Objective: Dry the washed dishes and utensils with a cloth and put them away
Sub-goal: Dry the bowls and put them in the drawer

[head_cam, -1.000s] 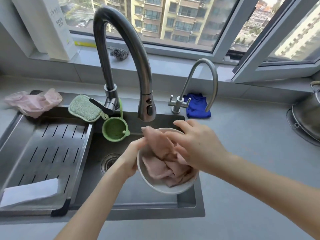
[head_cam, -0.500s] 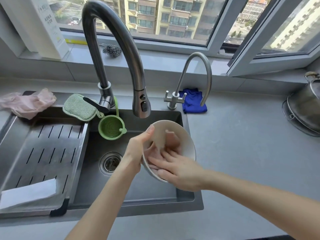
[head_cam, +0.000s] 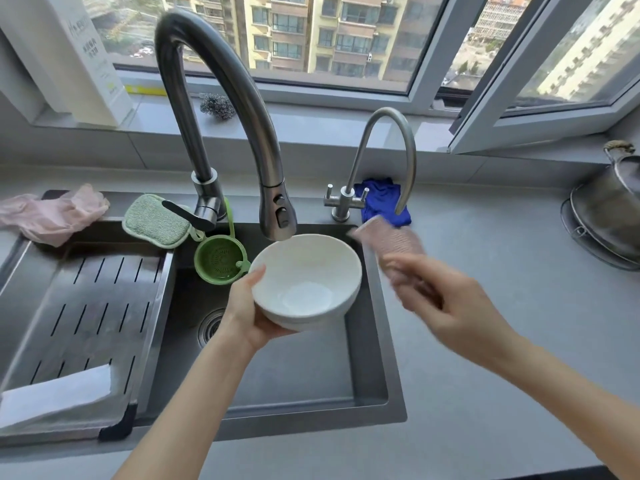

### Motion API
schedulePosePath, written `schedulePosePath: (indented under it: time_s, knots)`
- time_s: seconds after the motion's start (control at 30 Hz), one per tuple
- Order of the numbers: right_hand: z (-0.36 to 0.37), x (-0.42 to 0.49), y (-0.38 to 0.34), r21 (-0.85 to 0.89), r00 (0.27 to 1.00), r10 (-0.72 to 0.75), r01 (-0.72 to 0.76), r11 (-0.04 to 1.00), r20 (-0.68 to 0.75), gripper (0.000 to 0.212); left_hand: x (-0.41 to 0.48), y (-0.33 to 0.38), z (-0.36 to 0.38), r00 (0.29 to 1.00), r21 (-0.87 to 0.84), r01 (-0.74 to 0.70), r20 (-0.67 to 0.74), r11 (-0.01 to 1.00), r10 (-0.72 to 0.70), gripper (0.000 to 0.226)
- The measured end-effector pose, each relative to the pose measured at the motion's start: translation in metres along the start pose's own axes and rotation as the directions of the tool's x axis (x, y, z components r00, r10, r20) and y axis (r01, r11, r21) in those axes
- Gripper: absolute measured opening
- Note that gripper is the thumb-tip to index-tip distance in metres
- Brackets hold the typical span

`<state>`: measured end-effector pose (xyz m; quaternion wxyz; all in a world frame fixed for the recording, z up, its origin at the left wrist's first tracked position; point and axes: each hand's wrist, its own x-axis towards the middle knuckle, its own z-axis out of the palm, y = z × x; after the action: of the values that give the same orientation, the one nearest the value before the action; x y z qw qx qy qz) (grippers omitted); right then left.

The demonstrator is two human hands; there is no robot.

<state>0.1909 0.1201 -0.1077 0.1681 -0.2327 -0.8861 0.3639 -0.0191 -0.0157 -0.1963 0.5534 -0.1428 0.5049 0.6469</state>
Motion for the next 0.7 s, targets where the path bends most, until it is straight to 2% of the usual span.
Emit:
schedulePosePath:
  time_s: [0.03,0.07,0.13,0.2,0.33,0.4,0.47,0.5,0.53,0.63,0.7]
  knots:
    - [-0.002,0.0,0.005,0.221,0.991,0.133,-0.123,0.968,-0.03,0.028,-0.001,0.0,0.001,1.0,-0.027,0.006,0.0,1.0,-0.006,0.026]
    - [0.002,0.001,0.005,0.427,0.975,0.224,-0.204,0.881,0.005,0.031,-0.003,-0.001,0.003,1.0,-0.042,0.007,0.009,0.999,-0.007,0.021]
    - [0.025,0.001,0.002,0.635,0.955,0.287,-0.269,0.724,0.078,0.043,-0.007,-0.008,0.014,0.999,-0.069,-0.002,0.035,0.998,0.004,0.022]
    - [0.056,0.0,-0.005,0.686,0.934,0.352,-0.299,0.664,0.066,0.049,-0.01,-0.019,0.028,0.999,-0.077,-0.023,0.038,0.997,0.026,0.034]
    - [0.074,0.013,-0.005,0.766,0.872,0.481,-0.247,0.593,-0.091,0.037,-0.012,-0.042,0.046,0.993,-0.073,-0.116,-0.021,0.991,0.115,0.056]
    - [0.067,0.021,0.003,0.831,0.86,0.509,-0.271,0.486,-0.017,0.035,-0.014,-0.045,0.047,0.993,-0.093,-0.113,-0.023,0.989,0.112,0.057]
    - [0.056,0.025,0.011,0.892,0.86,0.497,-0.312,0.328,0.118,0.041,-0.015,-0.043,0.044,0.997,-0.097,-0.067,0.032,0.993,0.071,0.057]
    - [0.049,0.027,0.013,0.891,0.863,0.474,-0.345,0.294,0.178,0.041,-0.014,-0.04,0.04,0.997,-0.086,-0.039,0.064,0.996,0.045,0.058]
    - [0.043,0.028,0.015,0.867,0.862,0.451,-0.392,0.307,0.23,0.038,-0.014,-0.036,0.038,0.995,-0.069,-0.009,0.095,0.998,0.016,0.059]
    - [0.021,0.036,0.02,0.715,0.878,0.357,-0.47,0.518,0.318,0.034,-0.012,-0.023,0.032,0.979,-0.025,0.111,0.177,0.994,-0.105,0.063]
    - [0.008,0.043,0.019,0.638,0.879,0.311,-0.476,0.605,0.361,0.04,-0.009,-0.021,0.03,0.958,-0.013,0.209,0.204,0.978,-0.202,0.069]
